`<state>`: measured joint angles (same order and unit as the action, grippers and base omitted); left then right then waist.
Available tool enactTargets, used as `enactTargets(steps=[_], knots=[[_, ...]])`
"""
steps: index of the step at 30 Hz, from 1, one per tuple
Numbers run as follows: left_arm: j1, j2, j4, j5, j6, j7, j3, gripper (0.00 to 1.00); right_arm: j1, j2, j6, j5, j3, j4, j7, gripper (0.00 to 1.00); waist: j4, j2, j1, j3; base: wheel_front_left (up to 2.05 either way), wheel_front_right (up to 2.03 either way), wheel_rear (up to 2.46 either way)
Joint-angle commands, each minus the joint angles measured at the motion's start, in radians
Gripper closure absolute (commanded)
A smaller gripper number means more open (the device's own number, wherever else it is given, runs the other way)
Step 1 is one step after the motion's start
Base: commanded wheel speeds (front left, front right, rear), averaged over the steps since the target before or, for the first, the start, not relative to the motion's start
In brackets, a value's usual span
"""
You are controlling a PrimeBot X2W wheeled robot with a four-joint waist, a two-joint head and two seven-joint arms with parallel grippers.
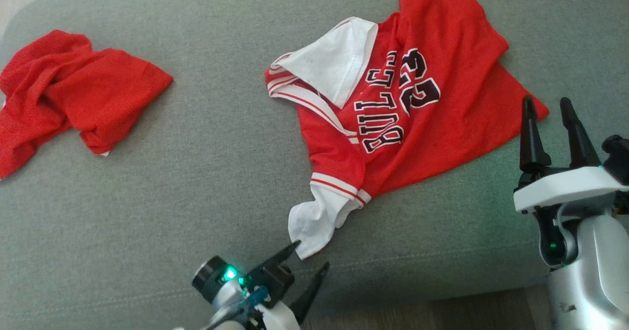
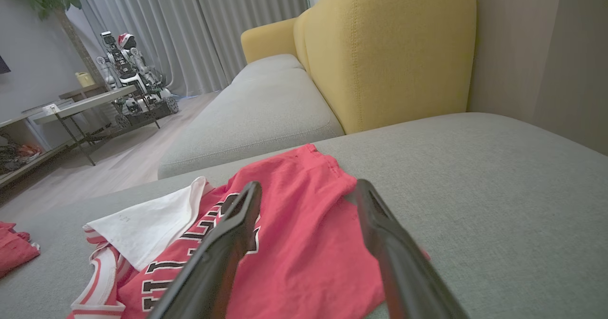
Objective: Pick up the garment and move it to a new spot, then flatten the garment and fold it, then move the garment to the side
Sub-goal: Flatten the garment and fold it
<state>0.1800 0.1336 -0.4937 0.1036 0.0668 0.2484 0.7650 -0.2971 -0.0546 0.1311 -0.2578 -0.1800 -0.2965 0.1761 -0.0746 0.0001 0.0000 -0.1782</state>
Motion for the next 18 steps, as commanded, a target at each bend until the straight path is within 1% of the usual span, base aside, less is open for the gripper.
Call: enactTargets(steps=[1,4,6,10,18], knots=[[0.046,0.005,0.017,-0.007,-0.012,0.012,-0.027,0.00,-0.030,0.004,0.000,-0.005,0.025,0.034,0.005,0.00,-0.004,-0.0001,0.0000,-0.004,0.00,0.00,0.00],[0.068,0.001,-0.014,-0.023,-0.038,0.013,-0.029,0.00,-0.030,0.004,0.000,-0.003,0.020,0.036,0.005,0.00,-0.012,-0.0001,0.0000,-0.010,0.00,0.00,0.00],[0.078,-0.003,-0.032,-0.025,-0.045,0.013,-0.031,0.00,-0.029,0.004,0.000,-0.003,0.014,0.036,0.003,0.00,-0.015,-0.0001,0.0000,-0.013,0.00,0.00,0.00],[0.088,-0.011,-0.067,-0.018,-0.039,0.013,-0.029,0.00,-0.027,0.004,0.000,0.035,-0.009,0.036,0.000,0.00,-0.020,-0.0001,0.0000,-0.014,0.00,0.00,0.00],[0.097,-0.021,-0.085,-0.024,-0.034,0.013,-0.011,0.00,-0.034,0.004,0.000,0.035,-0.017,0.031,-0.008,0.00,-0.016,-0.0001,0.0000,-0.015,0.00,0.00,0.00]])
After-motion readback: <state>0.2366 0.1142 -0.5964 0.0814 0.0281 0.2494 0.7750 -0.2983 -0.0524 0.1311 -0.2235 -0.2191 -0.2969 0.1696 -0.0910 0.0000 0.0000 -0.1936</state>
